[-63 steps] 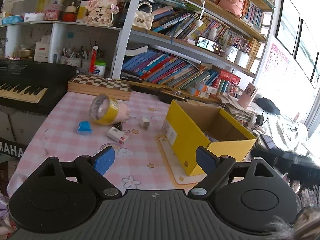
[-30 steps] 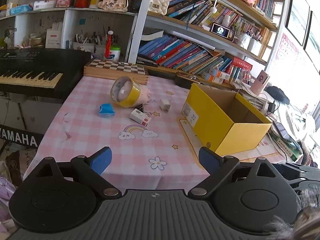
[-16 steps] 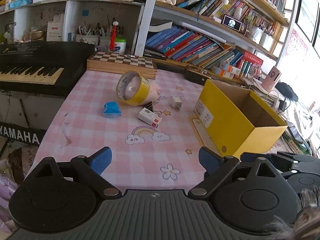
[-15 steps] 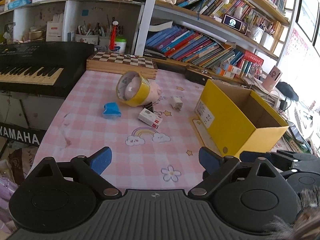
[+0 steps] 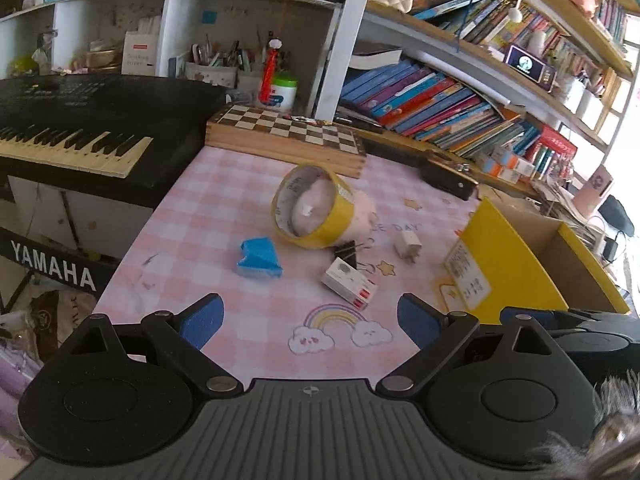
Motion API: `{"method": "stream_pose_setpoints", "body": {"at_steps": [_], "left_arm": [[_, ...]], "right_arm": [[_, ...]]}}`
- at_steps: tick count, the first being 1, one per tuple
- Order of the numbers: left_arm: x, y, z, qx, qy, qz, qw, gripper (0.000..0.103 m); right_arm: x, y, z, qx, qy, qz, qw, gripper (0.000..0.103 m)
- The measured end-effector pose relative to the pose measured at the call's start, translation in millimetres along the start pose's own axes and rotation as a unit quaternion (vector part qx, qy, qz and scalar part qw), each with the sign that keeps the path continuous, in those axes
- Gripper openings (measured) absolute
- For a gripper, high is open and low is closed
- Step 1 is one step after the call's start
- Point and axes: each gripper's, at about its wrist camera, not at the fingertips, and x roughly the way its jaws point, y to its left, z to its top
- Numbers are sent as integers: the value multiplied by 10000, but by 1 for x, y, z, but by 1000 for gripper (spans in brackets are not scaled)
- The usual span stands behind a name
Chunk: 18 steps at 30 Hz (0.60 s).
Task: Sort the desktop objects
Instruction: 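Grasp the blue block with the left tool while the right tool grasps the white card box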
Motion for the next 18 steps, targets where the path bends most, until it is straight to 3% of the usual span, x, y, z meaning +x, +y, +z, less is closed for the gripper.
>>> {"method": "stream_pose_setpoints", "body": {"at_steps": [6, 15, 18], "left_arm": [[29, 8, 8, -102, 108, 194, 9997, 94], [72, 22, 17, -250, 371, 311, 9985, 82], [82, 25, 22, -256, 414, 318, 9983, 77]], "right_arm": [[35, 0, 17, -118, 99, -78, 9999, 96], [86, 9, 27, -615, 383, -19, 9974, 94], [101, 19, 27, -1034, 463, 40, 9936, 82]]}}
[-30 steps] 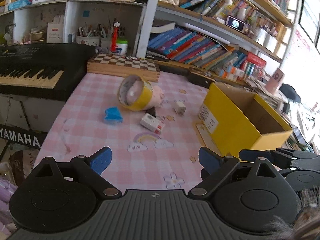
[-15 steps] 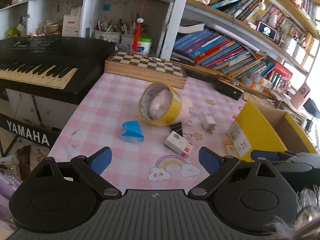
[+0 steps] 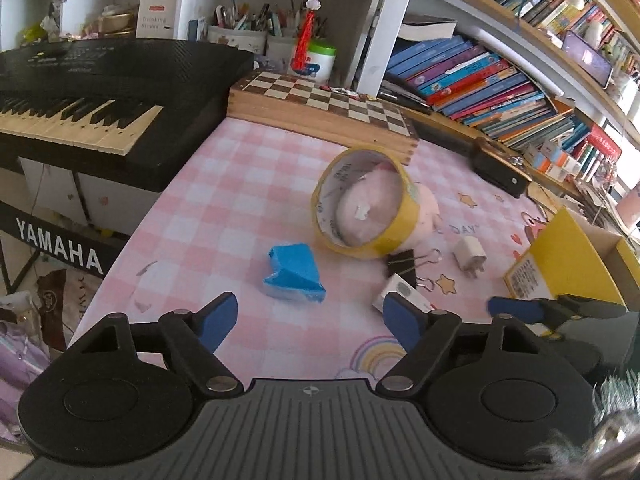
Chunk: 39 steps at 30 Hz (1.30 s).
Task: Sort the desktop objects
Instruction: 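Grasp the blue block with the left tool while the right tool grasps the white card box, then lift the blue block and white card box and carry them toward the yellow box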
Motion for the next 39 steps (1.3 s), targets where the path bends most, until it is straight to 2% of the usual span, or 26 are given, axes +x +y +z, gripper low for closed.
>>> {"method": "stream_pose_setpoints", "body": {"at_steps": [3, 10, 13, 14, 19, 23, 31, 32, 36, 39], "left_arm": [[13, 1, 5, 44, 59, 2, 10000, 69], [42, 0, 12, 174, 252, 13, 9995, 49], [54, 0, 15, 232, 317, 60, 9992, 34], [57, 0, 15, 241, 342, 65, 9991, 28], [68, -2, 16, 420, 445, 102, 9981, 20], [60, -5, 19, 442, 332, 14, 9985, 15], [34, -19, 11, 823, 329, -231, 9958, 13], [31, -21, 9, 843, 329, -252, 9956, 10], [18, -21, 6, 672, 276, -366, 9967, 2], [12, -23, 4, 688, 226, -400, 9966, 1]], "right_arm": [[14, 4, 2, -148, 136, 138, 9997, 67], [21, 4, 8, -307, 80, 339, 9989, 49], [20, 8, 8, -475, 41, 413, 9980, 40], [20, 11, 7, -557, 11, 389, 9977, 38], [19, 13, 6, -711, -65, 393, 9967, 34], [14, 2, 7, -360, 24, 520, 9980, 28], [-3, -19, 2, 197, 164, 729, 9970, 28], [-5, -21, 1, 254, 161, 728, 9969, 28], [-16, -29, 0, 481, 99, 752, 9960, 28], [-23, -30, -3, 521, 72, 719, 9960, 28]]}}
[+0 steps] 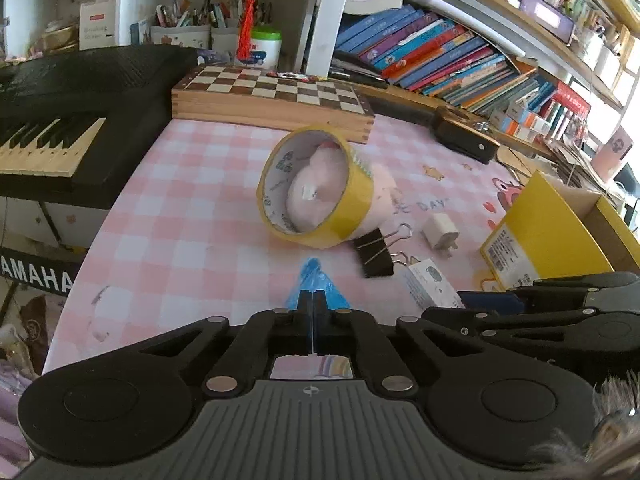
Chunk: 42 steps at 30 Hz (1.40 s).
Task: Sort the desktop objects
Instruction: 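Lift the blue block and white card box and carry them toward the yellow box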
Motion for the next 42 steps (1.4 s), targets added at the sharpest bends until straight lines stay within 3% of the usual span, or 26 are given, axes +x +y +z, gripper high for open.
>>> {"method": "stream_pose_setpoints", "body": {"at_steps": [3, 4, 5, 7, 12, 17, 21, 23, 33, 42], "left_arm": [[3, -5, -6, 155, 133, 108, 9997, 4], [4, -6, -8, 150, 183, 224, 9995, 20], [5, -5, -9, 144, 227, 286, 9992, 56], [3, -6, -11, 146, 85, 362, 9992, 91], [18, -16, -1, 340, -43, 194, 9992, 82], [56, -27, 4, 654, 246, 124, 9975, 40], [63, -36, 1, 958, 266, 199, 9948, 36], [54, -33, 1, 860, 169, 108, 9961, 35], [-29, -20, -1, 379, -391, -163, 9984, 34], [-96, -27, -21, 233, -792, -572, 9949, 34]], "right_arm": [[-2, -1, -5, 55, 41, -23, 10000, 28], [-2, -1, -7, 82, 54, -31, 9999, 28], [-3, -2, -8, 106, 53, -45, 9999, 29], [-5, -4, -8, 148, 17, -80, 9999, 29], [-7, -6, -9, 172, -9, -167, 9997, 29], [-6, -11, -10, 191, 7, -232, 9995, 29], [-8, -12, -12, 182, -25, -283, 9994, 28], [-10, -12, -13, 201, -52, -305, 9993, 28], [-44, -8, -15, 304, -399, -291, 9983, 29], [-102, 15, -33, 210, -840, -241, 9960, 29]]}}
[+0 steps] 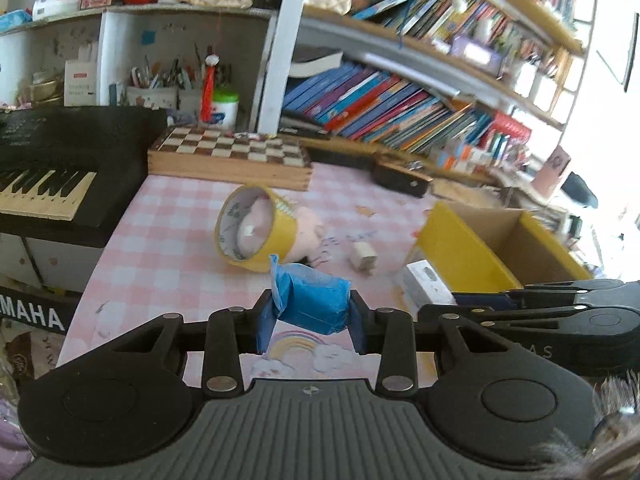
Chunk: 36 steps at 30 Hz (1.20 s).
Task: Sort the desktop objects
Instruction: 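Lift the blue block and white card box and carry them toward the yellow box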
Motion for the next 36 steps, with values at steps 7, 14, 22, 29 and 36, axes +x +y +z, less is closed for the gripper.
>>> {"method": "stream_pose_setpoints", "body": {"at_steps": [7, 14, 22, 29, 36], "left_arm": [[-44, -12, -19, 91, -157, -279, 9994, 34], [-77, -26, -45, 211, -99, -613, 9978, 34], [-92, -57, -66, 584, 61, -1197, 9911, 33], [-94, -79, -72, 911, 178, -1646, 9820, 33], [-86, -96, -72, 1006, 217, -1919, 9760, 33]], "right_arm": [[-46, 11, -22, 173, -186, -150, 9996, 29], [-88, 20, -56, 411, -272, -422, 9979, 29], [-122, 12, -97, 1001, -184, -846, 9912, 29], [-146, -7, -122, 1656, -140, -1241, 9783, 29], [-159, -18, -131, 1823, -162, -1492, 9717, 29]]}}
